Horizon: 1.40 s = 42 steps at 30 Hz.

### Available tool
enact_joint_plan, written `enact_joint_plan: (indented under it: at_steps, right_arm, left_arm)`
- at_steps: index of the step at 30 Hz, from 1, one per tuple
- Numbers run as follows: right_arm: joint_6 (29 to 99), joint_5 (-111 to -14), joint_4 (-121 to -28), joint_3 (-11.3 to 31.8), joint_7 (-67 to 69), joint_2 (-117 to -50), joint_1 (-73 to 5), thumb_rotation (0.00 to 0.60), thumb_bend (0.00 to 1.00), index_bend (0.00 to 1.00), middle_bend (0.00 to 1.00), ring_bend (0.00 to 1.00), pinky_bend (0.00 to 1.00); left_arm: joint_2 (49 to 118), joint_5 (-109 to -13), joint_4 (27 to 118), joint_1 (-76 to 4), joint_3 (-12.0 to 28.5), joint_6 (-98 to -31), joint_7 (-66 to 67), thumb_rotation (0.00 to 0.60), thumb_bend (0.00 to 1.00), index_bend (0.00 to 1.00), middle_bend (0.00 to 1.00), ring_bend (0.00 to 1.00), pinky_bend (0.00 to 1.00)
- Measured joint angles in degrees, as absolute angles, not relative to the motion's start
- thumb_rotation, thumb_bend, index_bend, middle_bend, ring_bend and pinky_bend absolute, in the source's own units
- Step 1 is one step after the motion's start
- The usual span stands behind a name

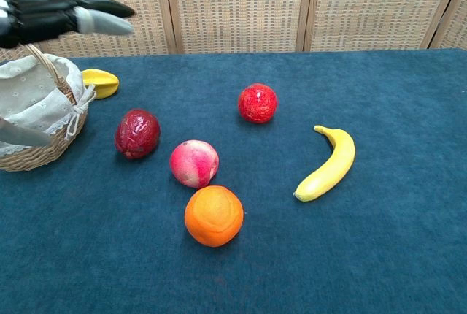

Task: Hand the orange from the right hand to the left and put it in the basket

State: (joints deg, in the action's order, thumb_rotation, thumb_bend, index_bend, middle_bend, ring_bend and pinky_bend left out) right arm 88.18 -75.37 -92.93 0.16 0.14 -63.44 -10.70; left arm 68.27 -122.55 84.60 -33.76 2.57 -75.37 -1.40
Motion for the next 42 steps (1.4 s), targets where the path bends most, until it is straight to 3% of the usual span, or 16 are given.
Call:
enact_joint_plan:
  at_steps: [9,18,23,26,34,42]
  right_arm:
    - [89.50,-77.85,-93.44,1.50,0.77,-62.85,-8.75,0.600,0.00,0.00,0.00,0.00,0.00]
    - [87.55,-77.01,-91.68,3.28,2.24,-63.17,-8.02,0.600,0.00,0.00,0.00,0.00,0.00]
    - [87.25,-76.69,-91.64,4.07,2.28,-63.17,-7.55,0.600,0.00,0.00,0.00,0.00,0.00]
    - [87.06,-76.62,-91.71,4.38,2.60,-63.12,-7.33,0.600,0.00,0.00,0.00,0.00,0.00]
    - [86.37,-76.48,-91.55,5.36,3.26,-63.05,-6.66,0.600,0.00,0.00,0.00,0.00,0.00]
    - [86.22,-77.19,-91.65,5.84,3.65,-62.91,-6.14,0.600,0.00,0.00,0.00,0.00,0.00]
  left_arm:
    - [76.73,-126.50,80.58,-44.36,0.18,-63.21,-1.68,0.600,0.00,0.03,0.00,0.00,0.00]
    - [87.31,-126.44,70.59,-51.25,-2.19,-58.60,-2.63,0.600,0.00,0.08,0.03,0.01,0.07]
    - [90.77,-126.08,65.26,-53.68,-4.27,-58.50,-4.03,0.600,0.00,0.12,0.07,0.03,0.10]
    - [92.34,-125.56,62.92,-54.43,-5.01,-58.82,-4.39,0.600,0.01,0.21,0.14,0.10,0.17]
    - [98.06,-124.41,55.35,-55.79,-6.43,-61.30,-5.22,0.600,0.11,0.51,0.46,0.37,0.44]
    - [99.46,-124.11,51.10,-56.41,-7.08,-70.36,-5.45,0.600,0.12,0.56,0.50,0.41,0.48]
